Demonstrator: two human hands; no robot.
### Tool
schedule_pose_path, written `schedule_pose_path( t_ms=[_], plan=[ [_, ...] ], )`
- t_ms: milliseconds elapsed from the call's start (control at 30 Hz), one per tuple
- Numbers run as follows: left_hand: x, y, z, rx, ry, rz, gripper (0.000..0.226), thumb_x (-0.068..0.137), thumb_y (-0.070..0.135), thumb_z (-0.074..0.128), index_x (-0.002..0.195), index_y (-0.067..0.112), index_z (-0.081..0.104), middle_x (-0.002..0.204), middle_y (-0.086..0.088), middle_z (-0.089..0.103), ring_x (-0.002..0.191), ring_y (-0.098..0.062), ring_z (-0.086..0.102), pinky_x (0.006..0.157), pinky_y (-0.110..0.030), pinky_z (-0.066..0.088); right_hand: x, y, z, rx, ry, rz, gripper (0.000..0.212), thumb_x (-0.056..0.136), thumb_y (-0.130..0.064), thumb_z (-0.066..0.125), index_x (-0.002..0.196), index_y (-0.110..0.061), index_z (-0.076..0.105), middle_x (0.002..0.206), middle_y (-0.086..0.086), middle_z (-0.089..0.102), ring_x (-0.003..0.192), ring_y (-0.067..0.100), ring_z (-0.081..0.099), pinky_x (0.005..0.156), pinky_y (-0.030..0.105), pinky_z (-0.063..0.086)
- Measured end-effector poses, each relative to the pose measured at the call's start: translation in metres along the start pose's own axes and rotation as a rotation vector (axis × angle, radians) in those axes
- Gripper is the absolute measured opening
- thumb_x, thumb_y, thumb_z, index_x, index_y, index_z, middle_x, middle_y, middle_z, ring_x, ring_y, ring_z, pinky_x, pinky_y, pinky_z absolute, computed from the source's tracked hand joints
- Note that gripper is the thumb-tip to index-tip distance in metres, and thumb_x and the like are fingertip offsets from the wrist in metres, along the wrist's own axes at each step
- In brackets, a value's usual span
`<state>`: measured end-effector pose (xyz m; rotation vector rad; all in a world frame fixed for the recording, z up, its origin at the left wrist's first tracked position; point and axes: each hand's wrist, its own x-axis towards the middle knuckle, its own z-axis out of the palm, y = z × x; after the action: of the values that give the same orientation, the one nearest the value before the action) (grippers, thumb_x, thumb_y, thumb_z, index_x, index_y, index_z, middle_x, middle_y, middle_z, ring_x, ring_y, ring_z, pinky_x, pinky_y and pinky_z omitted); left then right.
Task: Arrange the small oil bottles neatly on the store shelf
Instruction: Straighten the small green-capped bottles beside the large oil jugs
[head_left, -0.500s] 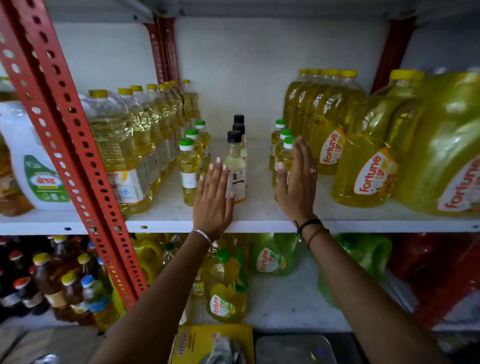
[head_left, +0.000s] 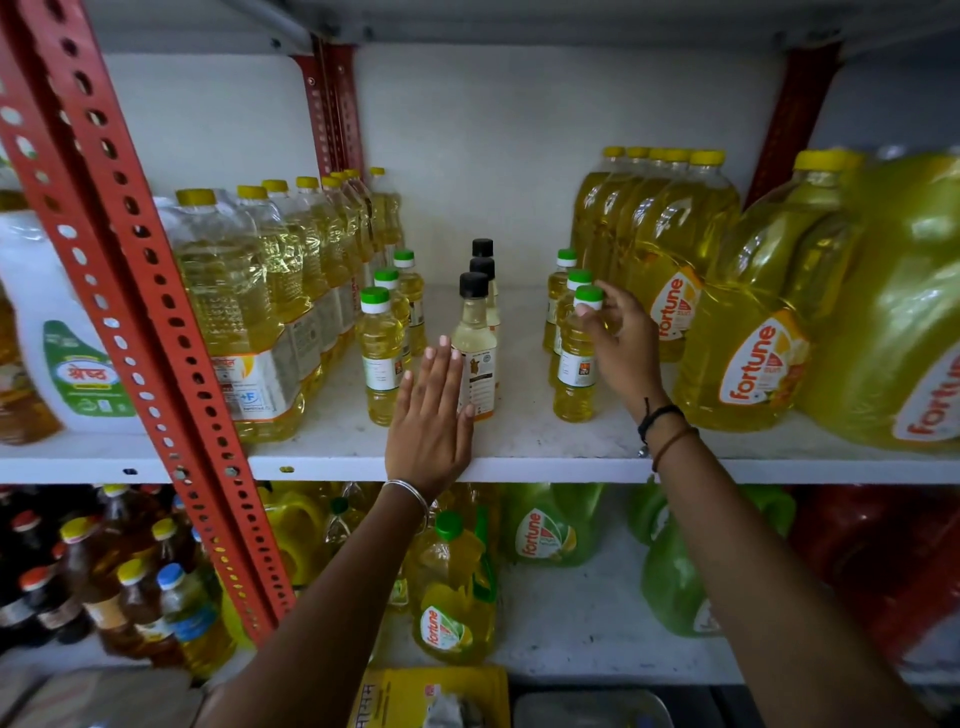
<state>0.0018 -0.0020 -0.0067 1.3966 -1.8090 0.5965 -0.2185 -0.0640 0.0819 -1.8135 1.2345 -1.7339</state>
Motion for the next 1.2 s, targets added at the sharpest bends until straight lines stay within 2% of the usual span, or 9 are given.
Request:
schedule_pose_path(
  t_ms=[133, 200, 333, 467, 667, 800, 967, 1100, 1200],
  plan=[
    [0.000, 0.001, 0.000, 0.002, -0.015, -0.009, 0.060, 0.098, 0.033, 0.025, 0.150, 0.007, 0.012, 0.158, -0.008, 0.009, 0.147, -0.019, 0.004, 0.119, -0.036, 0.000, 0.006, -0.001, -0.001, 0.013, 0.051, 0.055, 0.033, 0.077, -0.029, 0.073, 0.105, -0.019, 0.059, 0.104, 0.000, 0.061, 0.090, 0.012, 0.056, 0.078, 0.029, 0.050],
    [0.000, 0.001, 0.000, 0.002, -0.018, -0.015, 0.059, 0.098, 0.034, 0.025, 0.150, 0.008, 0.012, 0.158, -0.008, 0.009, 0.147, -0.018, 0.003, 0.118, -0.035, -0.001, 0.007, -0.003, 0.000, 0.002, 0.067, 0.073, 0.035, 0.072, -0.032, 0.077, 0.097, -0.022, 0.054, 0.103, 0.006, 0.062, 0.089, 0.016, 0.056, 0.078, 0.035, 0.049],
    [-0.001, 0.001, 0.000, 0.000, -0.028, -0.023, 0.059, 0.099, 0.034, 0.024, 0.151, 0.009, 0.010, 0.159, -0.007, 0.008, 0.147, -0.018, 0.003, 0.118, -0.034, -0.002, 0.004, -0.004, -0.001, -0.009, 0.050, 0.077, 0.039, 0.072, -0.040, 0.075, 0.097, -0.025, 0.050, 0.101, 0.000, 0.061, 0.089, 0.013, 0.057, 0.073, 0.028, 0.047],
    [0.000, 0.001, 0.001, 0.001, -0.026, -0.020, 0.059, 0.099, 0.034, 0.024, 0.151, 0.008, 0.011, 0.158, -0.008, 0.009, 0.147, -0.018, 0.004, 0.119, -0.035, -0.001, -0.001, -0.001, -0.004, 0.057, 0.010, 0.084, 0.035, 0.080, -0.029, 0.070, 0.111, -0.019, 0.057, 0.101, -0.007, 0.062, 0.092, 0.003, 0.057, 0.073, 0.017, 0.044],
    [0.000, 0.000, 0.000, -0.001, -0.023, -0.011, 0.059, 0.099, 0.034, 0.024, 0.150, 0.008, 0.011, 0.158, -0.009, 0.010, 0.147, -0.018, 0.003, 0.118, -0.036, 0.000, -0.001, -0.006, -0.003, 0.104, 0.015, 0.085, 0.034, 0.075, -0.025, 0.076, 0.103, -0.020, 0.058, 0.102, -0.001, 0.064, 0.093, 0.013, 0.061, 0.075, 0.020, 0.048],
    [0.000, 0.001, 0.000, 0.000, -0.032, -0.003, 0.059, 0.098, 0.034, 0.024, 0.150, 0.008, 0.012, 0.158, -0.009, 0.010, 0.147, -0.019, 0.004, 0.118, -0.037, 0.002, -0.005, -0.005, -0.005, 0.055, 0.010, 0.087, 0.031, 0.078, -0.033, 0.073, 0.104, -0.021, 0.060, 0.099, -0.006, 0.064, 0.089, 0.000, 0.058, 0.069, 0.013, 0.043],
    [0.000, 0.001, 0.000, 0.005, -0.041, -0.011, 0.059, 0.099, 0.034, 0.024, 0.151, 0.008, 0.012, 0.158, -0.008, 0.009, 0.147, -0.019, 0.003, 0.118, -0.036, 0.001, -0.007, -0.005, -0.008, 0.050, -0.028, 0.101, 0.027, 0.083, -0.032, 0.068, 0.103, -0.015, 0.066, 0.095, 0.001, 0.069, 0.094, 0.017, 0.066, 0.074, 0.022, 0.049],
    [0.000, 0.000, 0.000, -0.007, -0.050, -0.013, 0.060, 0.098, 0.034, 0.024, 0.151, 0.009, 0.009, 0.159, -0.007, 0.008, 0.147, -0.019, 0.004, 0.118, -0.036, 0.001, -0.010, -0.010, -0.015, 0.027, -0.037, 0.100, 0.032, 0.082, -0.030, 0.069, 0.106, -0.009, 0.067, 0.102, 0.008, 0.071, 0.095, 0.018, 0.067, 0.081, 0.031, 0.053],
    [-0.001, -0.001, 0.001, -0.007, -0.061, -0.018, 0.060, 0.099, 0.034, 0.024, 0.151, 0.009, 0.008, 0.159, -0.007, 0.007, 0.147, -0.019, 0.005, 0.118, -0.036, 0.001, -0.017, -0.015, -0.020, 0.023, -0.030, 0.088, 0.033, 0.081, -0.030, 0.070, 0.107, -0.009, 0.068, 0.102, 0.007, 0.072, 0.093, 0.015, 0.066, 0.079, 0.026, 0.052]
  ],
)
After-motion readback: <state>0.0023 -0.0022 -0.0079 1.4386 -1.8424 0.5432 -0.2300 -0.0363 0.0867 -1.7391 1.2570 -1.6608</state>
